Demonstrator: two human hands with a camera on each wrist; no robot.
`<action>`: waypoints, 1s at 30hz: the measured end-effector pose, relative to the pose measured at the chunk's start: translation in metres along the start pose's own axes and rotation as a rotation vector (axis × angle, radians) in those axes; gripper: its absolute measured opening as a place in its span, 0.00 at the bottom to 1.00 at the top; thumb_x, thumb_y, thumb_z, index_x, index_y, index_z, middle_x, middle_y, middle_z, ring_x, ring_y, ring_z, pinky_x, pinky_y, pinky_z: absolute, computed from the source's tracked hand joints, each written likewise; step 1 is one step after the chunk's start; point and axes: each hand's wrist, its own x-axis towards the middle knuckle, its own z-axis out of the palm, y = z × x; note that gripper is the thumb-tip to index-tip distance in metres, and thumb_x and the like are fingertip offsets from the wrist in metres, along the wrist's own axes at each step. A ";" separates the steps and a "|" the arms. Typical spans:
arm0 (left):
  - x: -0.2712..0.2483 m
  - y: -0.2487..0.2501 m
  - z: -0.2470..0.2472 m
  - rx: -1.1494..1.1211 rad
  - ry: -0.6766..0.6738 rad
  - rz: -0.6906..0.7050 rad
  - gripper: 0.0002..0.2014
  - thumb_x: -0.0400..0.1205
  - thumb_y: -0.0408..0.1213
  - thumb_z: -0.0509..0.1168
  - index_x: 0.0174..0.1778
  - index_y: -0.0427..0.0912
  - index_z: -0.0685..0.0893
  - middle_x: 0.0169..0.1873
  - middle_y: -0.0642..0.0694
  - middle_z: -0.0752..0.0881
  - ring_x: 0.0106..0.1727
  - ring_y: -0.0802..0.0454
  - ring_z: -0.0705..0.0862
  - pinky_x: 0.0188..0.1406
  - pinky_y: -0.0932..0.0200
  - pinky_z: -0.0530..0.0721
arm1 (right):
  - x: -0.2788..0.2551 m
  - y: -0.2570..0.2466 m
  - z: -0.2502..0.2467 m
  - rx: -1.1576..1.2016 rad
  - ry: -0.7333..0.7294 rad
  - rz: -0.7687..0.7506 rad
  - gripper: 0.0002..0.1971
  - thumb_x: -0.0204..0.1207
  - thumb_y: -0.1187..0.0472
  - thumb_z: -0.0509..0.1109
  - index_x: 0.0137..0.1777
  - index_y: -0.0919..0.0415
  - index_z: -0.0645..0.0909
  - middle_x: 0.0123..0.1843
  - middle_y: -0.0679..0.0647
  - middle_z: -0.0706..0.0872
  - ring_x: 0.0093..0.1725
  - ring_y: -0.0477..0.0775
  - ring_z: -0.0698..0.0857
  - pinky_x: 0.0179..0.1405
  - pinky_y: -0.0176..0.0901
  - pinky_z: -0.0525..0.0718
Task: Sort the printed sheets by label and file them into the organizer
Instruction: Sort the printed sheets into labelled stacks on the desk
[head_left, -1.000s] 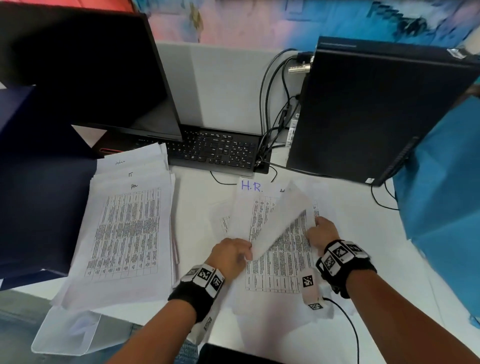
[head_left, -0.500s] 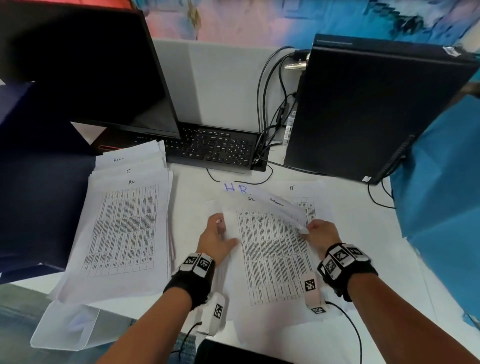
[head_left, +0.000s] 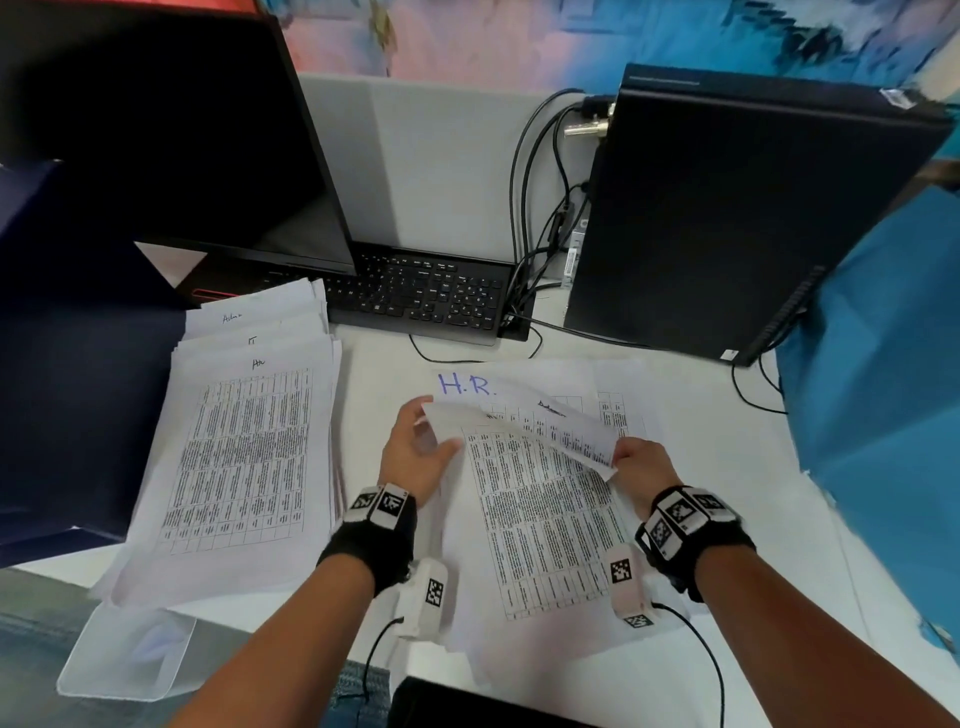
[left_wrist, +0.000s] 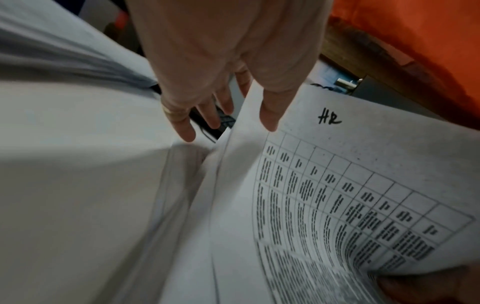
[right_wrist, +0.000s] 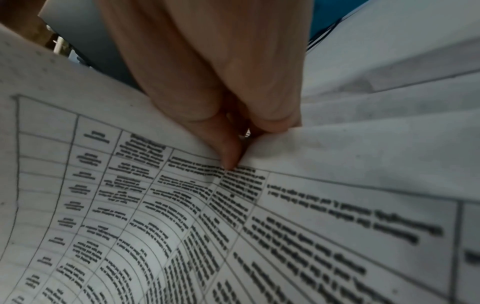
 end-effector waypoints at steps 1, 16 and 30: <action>0.004 0.004 -0.002 0.003 -0.010 0.028 0.25 0.74 0.28 0.73 0.63 0.50 0.73 0.52 0.52 0.84 0.58 0.58 0.82 0.59 0.62 0.78 | 0.001 0.001 0.000 -0.005 -0.005 -0.002 0.20 0.66 0.84 0.59 0.23 0.59 0.74 0.29 0.56 0.78 0.34 0.56 0.77 0.28 0.36 0.72; 0.008 -0.003 -0.003 0.159 -0.078 -0.162 0.26 0.75 0.36 0.73 0.68 0.43 0.71 0.57 0.47 0.81 0.59 0.46 0.81 0.64 0.52 0.78 | -0.008 -0.008 0.000 0.145 -0.158 0.056 0.14 0.79 0.73 0.64 0.63 0.66 0.81 0.56 0.56 0.85 0.55 0.57 0.83 0.57 0.42 0.79; 0.004 -0.002 -0.007 0.132 -0.033 -0.281 0.23 0.74 0.48 0.70 0.61 0.46 0.72 0.52 0.47 0.78 0.55 0.47 0.78 0.62 0.55 0.75 | -0.014 -0.035 0.010 0.306 -0.187 -0.071 0.16 0.79 0.72 0.63 0.64 0.57 0.78 0.65 0.56 0.85 0.62 0.54 0.84 0.68 0.50 0.79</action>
